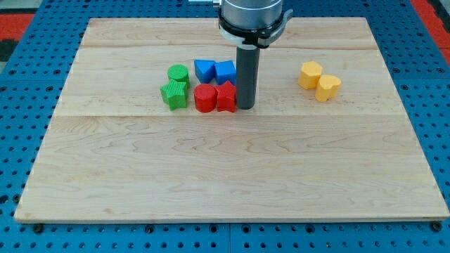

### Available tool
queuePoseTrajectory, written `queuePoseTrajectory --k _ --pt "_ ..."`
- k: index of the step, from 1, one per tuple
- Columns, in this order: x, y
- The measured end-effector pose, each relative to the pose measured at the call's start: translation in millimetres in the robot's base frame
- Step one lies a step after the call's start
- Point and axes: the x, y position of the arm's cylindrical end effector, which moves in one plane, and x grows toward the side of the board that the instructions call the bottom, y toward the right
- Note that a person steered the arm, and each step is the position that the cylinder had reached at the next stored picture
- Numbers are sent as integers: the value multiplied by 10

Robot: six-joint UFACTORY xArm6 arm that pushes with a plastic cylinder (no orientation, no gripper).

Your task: Separate the heart from the yellow hexagon

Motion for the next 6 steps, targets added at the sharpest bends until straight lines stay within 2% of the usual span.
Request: queuePoseTrajectory --k 1,2,3,5,6 --pt "212 1072" --pt "177 2372" --pt "-246 2265" --pt "-276 907" --pt "-249 955"
